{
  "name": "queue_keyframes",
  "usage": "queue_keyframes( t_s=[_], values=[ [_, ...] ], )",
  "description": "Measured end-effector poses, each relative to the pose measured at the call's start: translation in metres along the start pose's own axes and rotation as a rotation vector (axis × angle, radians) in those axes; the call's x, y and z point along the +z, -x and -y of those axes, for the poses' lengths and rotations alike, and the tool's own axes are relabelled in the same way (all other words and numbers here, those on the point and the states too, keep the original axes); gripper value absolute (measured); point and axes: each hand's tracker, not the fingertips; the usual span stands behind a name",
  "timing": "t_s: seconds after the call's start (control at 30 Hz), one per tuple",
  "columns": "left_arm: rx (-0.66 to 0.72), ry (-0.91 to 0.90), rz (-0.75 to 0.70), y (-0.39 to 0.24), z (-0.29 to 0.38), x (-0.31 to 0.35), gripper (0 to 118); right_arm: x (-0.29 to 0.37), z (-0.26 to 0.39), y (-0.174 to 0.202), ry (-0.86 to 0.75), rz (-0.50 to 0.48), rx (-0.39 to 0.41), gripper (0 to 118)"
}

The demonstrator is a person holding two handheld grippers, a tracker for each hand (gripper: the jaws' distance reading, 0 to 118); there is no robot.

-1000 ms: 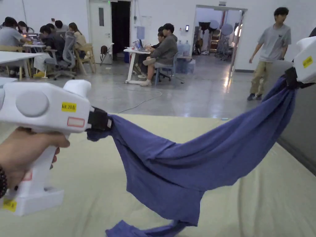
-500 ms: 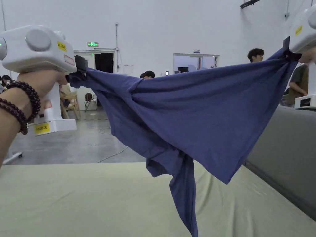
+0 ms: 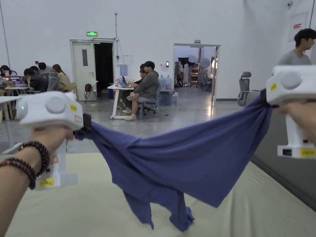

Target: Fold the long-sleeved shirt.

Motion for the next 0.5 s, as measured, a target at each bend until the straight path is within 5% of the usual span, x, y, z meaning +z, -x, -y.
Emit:
queue_keyframes(
  t_s=[0.2, 0.5],
  values=[
    [0.001, 0.145, -0.011, 0.019, 0.087, -0.039, 7, -0.043, 0.112, 0.007, 0.186, -0.027, -0.039, 0],
    [-0.019, 0.115, 0.024, 0.033, 0.140, 0.029, 7, 0.006, 0.201, -0.014, 0.241, -0.088, -0.066, 0]
  ],
)
